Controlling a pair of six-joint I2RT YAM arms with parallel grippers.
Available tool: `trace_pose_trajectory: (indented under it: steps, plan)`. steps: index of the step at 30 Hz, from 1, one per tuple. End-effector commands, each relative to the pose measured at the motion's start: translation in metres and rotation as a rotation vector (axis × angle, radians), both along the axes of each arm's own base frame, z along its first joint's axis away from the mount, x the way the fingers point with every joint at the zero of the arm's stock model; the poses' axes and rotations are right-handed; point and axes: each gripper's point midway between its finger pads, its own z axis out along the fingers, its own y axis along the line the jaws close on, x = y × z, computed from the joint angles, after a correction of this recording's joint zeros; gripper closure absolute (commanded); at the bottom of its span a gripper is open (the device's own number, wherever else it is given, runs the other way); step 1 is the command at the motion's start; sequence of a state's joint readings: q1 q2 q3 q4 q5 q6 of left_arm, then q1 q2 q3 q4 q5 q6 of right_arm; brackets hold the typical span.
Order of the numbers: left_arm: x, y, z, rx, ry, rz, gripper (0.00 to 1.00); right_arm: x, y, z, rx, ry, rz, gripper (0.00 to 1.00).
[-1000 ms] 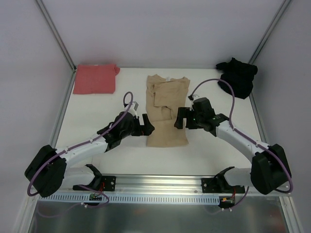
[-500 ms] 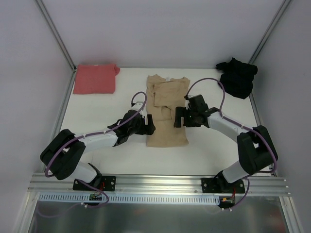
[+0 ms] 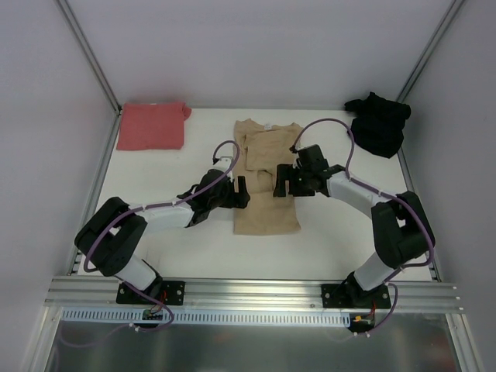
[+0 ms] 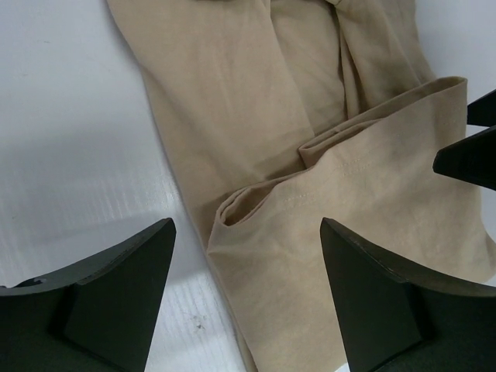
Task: Fold and stack the t-shirts
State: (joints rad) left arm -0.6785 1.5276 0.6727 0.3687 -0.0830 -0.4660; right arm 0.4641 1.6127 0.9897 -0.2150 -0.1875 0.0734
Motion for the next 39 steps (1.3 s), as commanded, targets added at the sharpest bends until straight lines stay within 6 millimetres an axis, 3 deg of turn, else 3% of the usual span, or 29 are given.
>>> trace_pose_trajectory:
  steps: [1,6,12,15,16,18,20,21,24,39]
  plan:
    - [0.014,-0.005,0.015,-0.033,-0.049,-0.001,0.24,0.011,0.007,0.010,0.028,-0.036,0.019,0.19]
    - [0.011,-0.005,0.010,-0.034,-0.037,0.000,0.28,0.010,0.006,0.006,0.026,-0.027,0.018,0.20]
    - [0.013,-0.008,0.006,-0.036,-0.028,-0.008,0.59,0.010,0.007,0.002,0.030,-0.019,0.025,0.30]
    - [0.014,-0.010,0.004,-0.039,-0.024,-0.013,0.80,0.010,0.008,0.000,0.040,-0.011,0.032,0.46]
    - [0.015,-0.011,0.004,-0.038,-0.025,-0.014,0.86,0.010,0.008,-0.001,0.040,-0.008,0.033,0.57]
    - [0.015,-0.011,0.002,-0.036,-0.022,-0.015,0.91,0.011,0.008,-0.003,0.052,0.002,0.035,0.69]
    - [0.016,-0.012,0.002,-0.037,-0.021,-0.016,1.00,0.010,0.009,-0.004,0.056,0.007,0.037,0.87]
    - [0.016,-0.012,0.002,-0.035,-0.020,-0.015,1.00,0.011,0.009,-0.004,0.057,0.008,0.035,0.94]
    - [0.017,-0.012,0.003,-0.037,-0.025,-0.014,1.00,0.010,0.008,-0.002,0.059,0.003,0.033,0.96]
    - [0.020,-0.006,0.025,-0.036,-0.073,0.003,1.00,0.007,-0.003,0.020,0.050,-0.044,0.018,0.98]
